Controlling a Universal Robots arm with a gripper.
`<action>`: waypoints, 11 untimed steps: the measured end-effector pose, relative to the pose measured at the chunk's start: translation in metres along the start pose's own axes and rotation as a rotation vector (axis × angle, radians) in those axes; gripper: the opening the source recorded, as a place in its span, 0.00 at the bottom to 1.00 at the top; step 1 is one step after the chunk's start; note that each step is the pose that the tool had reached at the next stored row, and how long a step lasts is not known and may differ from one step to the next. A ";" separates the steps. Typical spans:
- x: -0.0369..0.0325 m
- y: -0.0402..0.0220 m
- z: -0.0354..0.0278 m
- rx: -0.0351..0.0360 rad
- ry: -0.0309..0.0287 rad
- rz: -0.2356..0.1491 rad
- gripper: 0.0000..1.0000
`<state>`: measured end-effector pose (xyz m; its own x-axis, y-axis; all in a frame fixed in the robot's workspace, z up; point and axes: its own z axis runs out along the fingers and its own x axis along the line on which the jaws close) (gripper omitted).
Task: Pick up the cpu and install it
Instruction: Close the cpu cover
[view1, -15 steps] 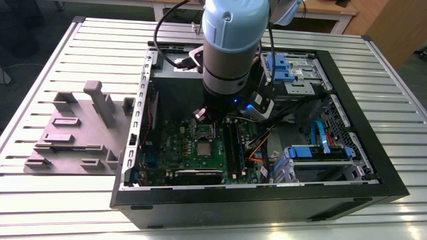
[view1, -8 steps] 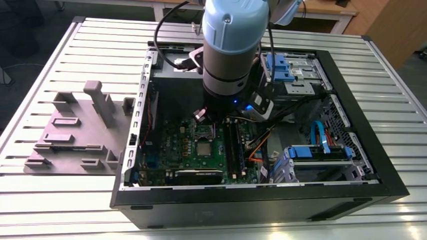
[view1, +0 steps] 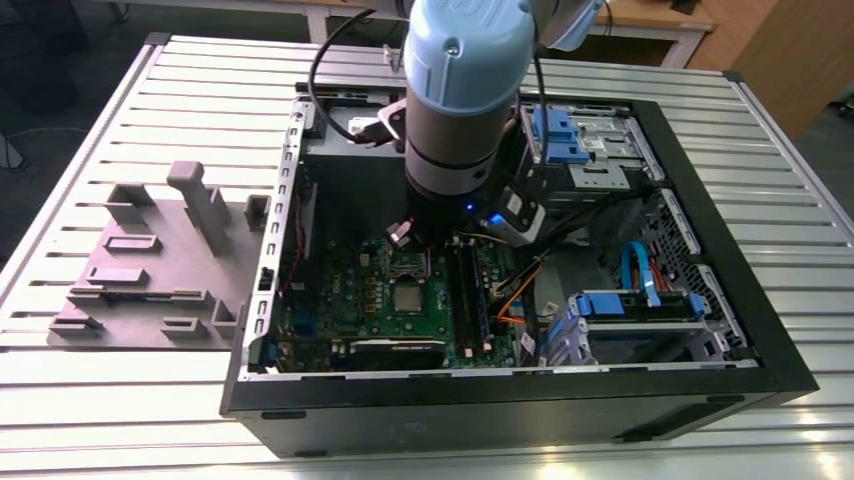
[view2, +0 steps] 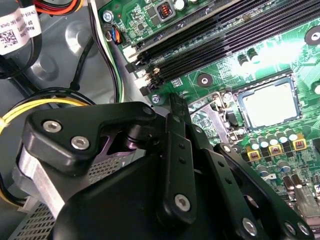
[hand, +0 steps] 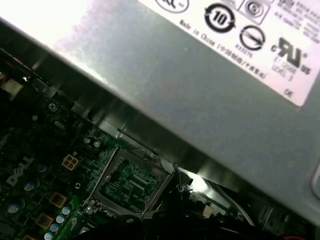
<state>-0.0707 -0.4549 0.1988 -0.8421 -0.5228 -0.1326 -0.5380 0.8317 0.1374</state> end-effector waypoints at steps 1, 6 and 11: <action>0.0003 0.0002 0.0002 0.0000 -0.0001 0.000 0.10; 0.0026 0.0018 0.0003 0.0001 -0.0014 0.000 0.10; 0.0038 0.0030 -0.0015 0.0005 -0.0026 -0.001 0.10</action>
<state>-0.0755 -0.4547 0.2002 -0.8417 -0.5228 -0.1352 -0.5384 0.8315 0.1368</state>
